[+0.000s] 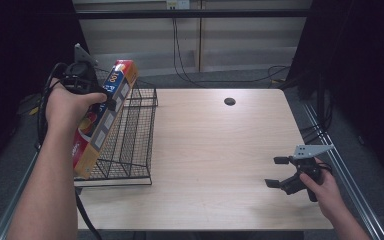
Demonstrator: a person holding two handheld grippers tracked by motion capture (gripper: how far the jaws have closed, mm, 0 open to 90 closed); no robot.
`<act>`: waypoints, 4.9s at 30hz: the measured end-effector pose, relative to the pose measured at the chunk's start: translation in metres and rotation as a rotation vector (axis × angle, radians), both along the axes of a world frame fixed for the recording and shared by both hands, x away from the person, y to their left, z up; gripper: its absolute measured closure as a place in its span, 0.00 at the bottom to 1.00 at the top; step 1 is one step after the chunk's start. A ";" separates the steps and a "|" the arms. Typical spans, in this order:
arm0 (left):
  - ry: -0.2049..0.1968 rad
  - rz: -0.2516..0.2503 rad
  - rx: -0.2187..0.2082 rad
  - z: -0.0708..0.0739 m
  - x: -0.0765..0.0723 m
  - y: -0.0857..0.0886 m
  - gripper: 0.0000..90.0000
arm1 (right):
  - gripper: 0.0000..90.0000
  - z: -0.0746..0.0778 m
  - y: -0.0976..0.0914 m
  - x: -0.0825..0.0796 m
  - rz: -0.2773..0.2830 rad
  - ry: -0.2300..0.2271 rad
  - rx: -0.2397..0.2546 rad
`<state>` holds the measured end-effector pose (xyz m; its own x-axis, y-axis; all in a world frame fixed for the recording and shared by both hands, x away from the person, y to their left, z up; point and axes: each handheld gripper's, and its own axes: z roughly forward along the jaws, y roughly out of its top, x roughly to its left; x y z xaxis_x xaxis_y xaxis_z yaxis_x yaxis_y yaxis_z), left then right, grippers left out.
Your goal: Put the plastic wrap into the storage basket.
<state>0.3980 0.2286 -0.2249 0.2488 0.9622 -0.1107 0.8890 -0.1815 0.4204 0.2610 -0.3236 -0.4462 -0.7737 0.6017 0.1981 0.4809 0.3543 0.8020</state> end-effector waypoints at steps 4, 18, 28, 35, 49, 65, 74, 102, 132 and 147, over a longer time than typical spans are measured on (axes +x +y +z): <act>-0.001 0.021 0.011 0.001 -0.001 0.004 0.48 | 0.02 0.000 0.000 0.000 -0.001 -0.002 -0.002; -0.007 0.090 0.013 0.001 -0.001 0.020 0.48 | 0.02 -0.001 0.001 0.000 0.001 0.001 -0.004; -0.015 0.128 0.017 0.001 -0.001 0.029 0.48 | 0.02 -0.002 0.002 0.000 0.005 0.002 -0.007; -0.005 0.167 0.029 -0.006 0.001 0.038 0.48 | 0.02 -0.002 0.003 0.000 0.005 0.004 -0.006; 0.020 0.211 0.036 -0.022 0.007 0.045 0.48 | 0.02 -0.003 0.003 0.000 0.006 0.011 -0.008; 0.049 0.261 0.058 -0.030 0.013 0.049 0.47 | 0.02 -0.005 0.003 0.001 0.011 0.014 -0.011; 0.071 0.269 0.063 -0.035 0.018 0.045 0.47 | 0.02 -0.005 0.003 0.001 0.010 0.014 -0.012; 0.112 0.294 0.055 -0.054 0.028 0.043 0.46 | 0.02 -0.007 0.003 0.002 0.018 0.021 -0.017; 0.003 0.169 -0.057 -0.037 0.018 0.012 0.35 | 0.02 -0.006 0.005 0.000 0.013 0.015 -0.023; -0.017 0.048 -0.111 -0.042 0.012 -0.018 0.33 | 0.02 -0.006 0.007 0.000 0.019 0.013 -0.027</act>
<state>0.4096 0.2101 -0.2669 0.2051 0.9553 -0.2132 0.8881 -0.0900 0.4508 0.2609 -0.3171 -0.4523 -0.7825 0.5923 0.1921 0.4844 0.3851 0.7856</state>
